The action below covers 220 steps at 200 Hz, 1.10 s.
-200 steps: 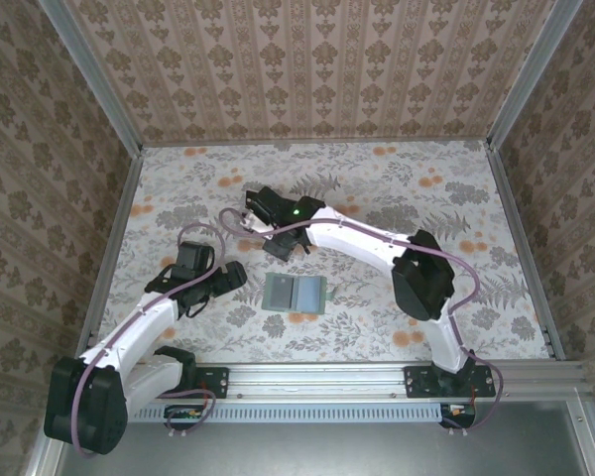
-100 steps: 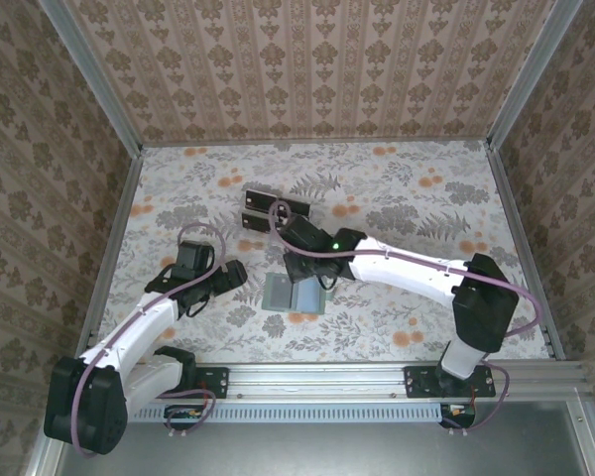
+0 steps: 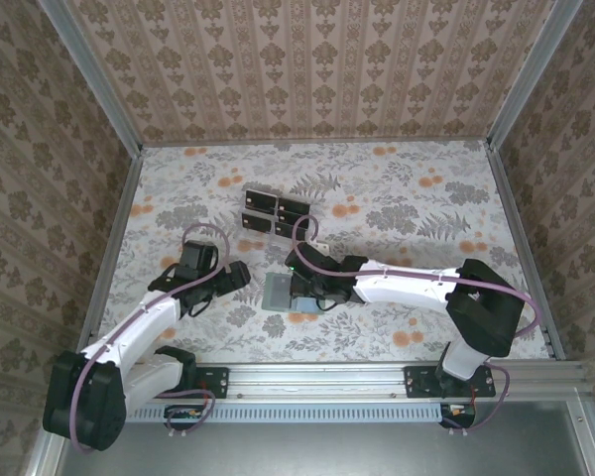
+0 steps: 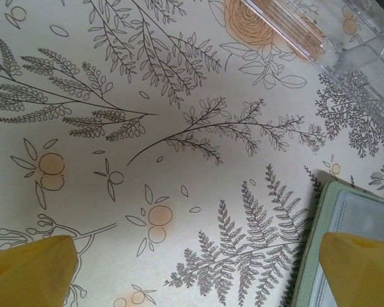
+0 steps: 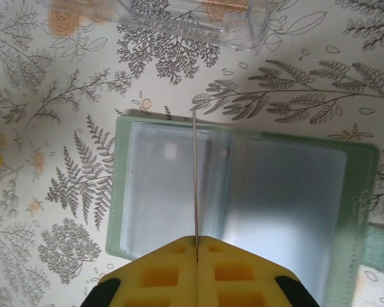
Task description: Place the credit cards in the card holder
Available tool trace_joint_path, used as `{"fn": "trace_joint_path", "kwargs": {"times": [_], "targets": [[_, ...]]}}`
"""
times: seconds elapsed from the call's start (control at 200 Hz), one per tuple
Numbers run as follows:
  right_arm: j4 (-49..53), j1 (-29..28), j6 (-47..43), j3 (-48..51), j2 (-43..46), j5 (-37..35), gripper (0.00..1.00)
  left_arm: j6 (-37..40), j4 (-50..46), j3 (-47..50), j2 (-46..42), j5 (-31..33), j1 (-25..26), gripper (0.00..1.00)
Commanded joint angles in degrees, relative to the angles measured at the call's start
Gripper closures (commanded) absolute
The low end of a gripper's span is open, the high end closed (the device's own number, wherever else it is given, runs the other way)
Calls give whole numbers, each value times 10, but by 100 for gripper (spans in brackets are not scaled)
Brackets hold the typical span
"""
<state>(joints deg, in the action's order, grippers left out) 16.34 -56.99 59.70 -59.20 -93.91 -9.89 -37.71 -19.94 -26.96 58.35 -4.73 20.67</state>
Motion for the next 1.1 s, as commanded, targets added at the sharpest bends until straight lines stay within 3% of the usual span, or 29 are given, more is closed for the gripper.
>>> {"fn": "trace_joint_path", "kwargs": {"times": [0.0, 0.49, 0.9, 1.095], "targets": [[-12, -8, 37, 10, -4, -11, 100, -6, 7, 3, 1, 5, 5, 0], [10, -15, 37, 77, 16, -17, 100, -11, -4, 6, -10, 13, 18, 0], [74, 12, -63, 95, 50, -10, 100, -34, -8, -3, -27, 24, 51, 0], [81, 27, -102, 87, 53, 8, 100, -48, -8, -5, -37, 40, 97, 0]]}}
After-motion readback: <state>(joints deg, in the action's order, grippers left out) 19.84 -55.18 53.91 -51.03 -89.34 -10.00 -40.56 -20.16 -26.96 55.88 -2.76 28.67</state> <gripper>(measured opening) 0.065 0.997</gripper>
